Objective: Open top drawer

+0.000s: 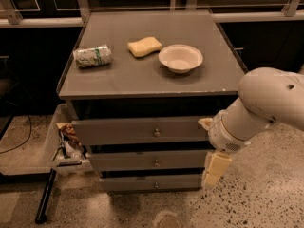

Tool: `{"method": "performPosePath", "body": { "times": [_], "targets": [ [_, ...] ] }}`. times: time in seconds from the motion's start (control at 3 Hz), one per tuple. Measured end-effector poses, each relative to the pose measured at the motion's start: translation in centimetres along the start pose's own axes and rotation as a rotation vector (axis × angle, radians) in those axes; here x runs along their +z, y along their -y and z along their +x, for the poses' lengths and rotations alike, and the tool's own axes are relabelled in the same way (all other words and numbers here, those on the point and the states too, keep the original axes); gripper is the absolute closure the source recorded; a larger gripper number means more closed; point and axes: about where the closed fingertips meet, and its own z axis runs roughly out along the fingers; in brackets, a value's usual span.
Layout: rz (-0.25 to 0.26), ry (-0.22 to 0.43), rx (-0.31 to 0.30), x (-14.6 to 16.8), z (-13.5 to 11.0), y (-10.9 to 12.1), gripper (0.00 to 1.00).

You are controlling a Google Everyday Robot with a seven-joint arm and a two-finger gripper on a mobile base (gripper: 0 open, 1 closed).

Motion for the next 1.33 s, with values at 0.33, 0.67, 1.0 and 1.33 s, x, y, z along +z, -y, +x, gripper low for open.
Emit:
{"method": "performPosePath", "body": {
  "times": [0.33,0.67,1.0,1.33],
  "targets": [
    [0.027,0.003,-0.035,1.0,0.8,1.0,0.00],
    [0.076,0.011,-0.097,2.2,2.1,3.5,0.00],
    [0.104,0.040,-0.143,3.5,3.5,6.2,0.00],
    [0.132,0.080,-0.176,5.1,4.1,8.7,0.00]
  ]
}}
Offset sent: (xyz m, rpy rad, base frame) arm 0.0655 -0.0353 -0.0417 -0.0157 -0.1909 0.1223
